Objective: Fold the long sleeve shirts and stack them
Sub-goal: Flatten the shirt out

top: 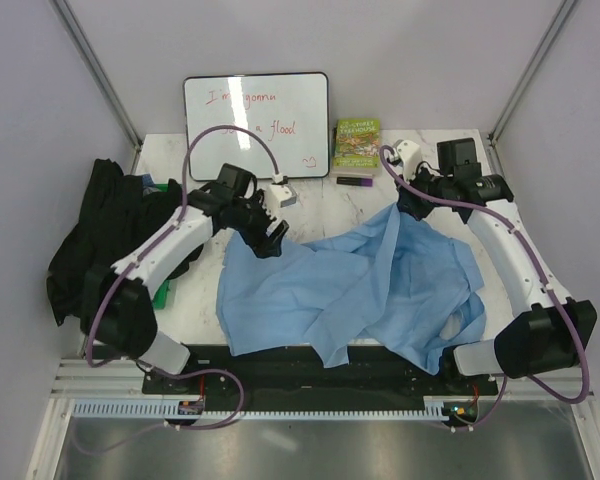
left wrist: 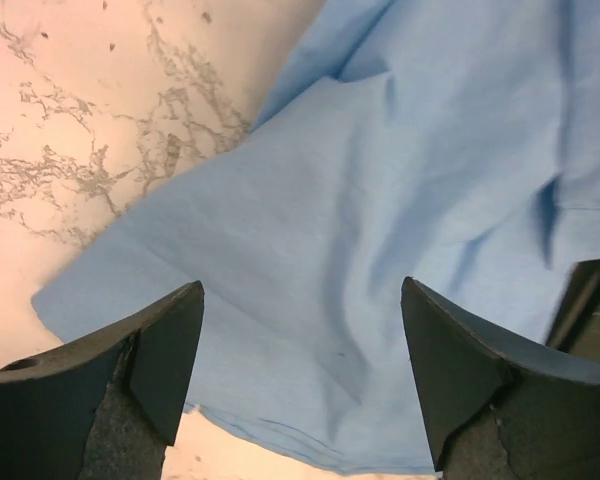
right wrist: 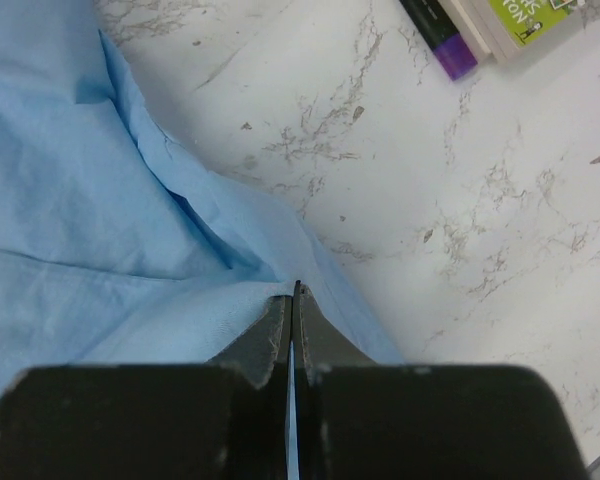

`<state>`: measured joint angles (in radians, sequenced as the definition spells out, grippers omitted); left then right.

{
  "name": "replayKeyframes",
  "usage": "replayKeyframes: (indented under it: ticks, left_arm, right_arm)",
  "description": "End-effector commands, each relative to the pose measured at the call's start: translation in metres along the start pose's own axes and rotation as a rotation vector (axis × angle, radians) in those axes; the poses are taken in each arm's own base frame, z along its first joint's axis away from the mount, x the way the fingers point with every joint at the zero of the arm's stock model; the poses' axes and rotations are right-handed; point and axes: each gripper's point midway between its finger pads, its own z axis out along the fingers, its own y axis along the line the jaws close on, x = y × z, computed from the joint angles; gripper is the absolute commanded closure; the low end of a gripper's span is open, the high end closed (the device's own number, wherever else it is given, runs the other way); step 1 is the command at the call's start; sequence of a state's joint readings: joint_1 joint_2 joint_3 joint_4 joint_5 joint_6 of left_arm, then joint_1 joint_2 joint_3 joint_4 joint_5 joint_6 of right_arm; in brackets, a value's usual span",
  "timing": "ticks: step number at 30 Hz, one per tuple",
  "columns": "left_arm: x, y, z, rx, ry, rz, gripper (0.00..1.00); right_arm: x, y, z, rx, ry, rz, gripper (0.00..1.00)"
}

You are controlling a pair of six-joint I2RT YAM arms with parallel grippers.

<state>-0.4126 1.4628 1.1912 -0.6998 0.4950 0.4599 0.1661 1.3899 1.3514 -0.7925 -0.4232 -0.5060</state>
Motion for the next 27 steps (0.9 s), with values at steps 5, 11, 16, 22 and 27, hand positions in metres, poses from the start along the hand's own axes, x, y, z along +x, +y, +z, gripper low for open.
replayKeyframes:
  ticks: [5,11,16,22,27]
  left_arm:
    - [0.018,0.085,0.056,-0.144,0.187,0.288,0.12]
    - [0.029,0.086,0.076,-0.058,0.210,0.438,0.16]
    - [0.028,0.058,0.043,0.033,0.198,0.437,0.93]
    - [0.040,-0.033,-0.036,0.136,0.143,0.533,0.98]
    - [0.102,-0.123,-0.035,0.293,0.221,0.693,0.98]
  right_arm:
    - [-0.034,0.006,-0.018,-0.038,-0.094,-0.060,1.00]
    - [-0.038,0.004,-0.020,-0.030,-0.095,-0.053,1.00]
    - [-0.045,-0.013,-0.025,0.033,-0.092,-0.046,1.00]
    - [-0.052,-0.056,-0.053,0.118,-0.162,0.043,1.00]
    - [-0.029,-0.050,-0.059,0.084,-0.135,0.049,1.00]
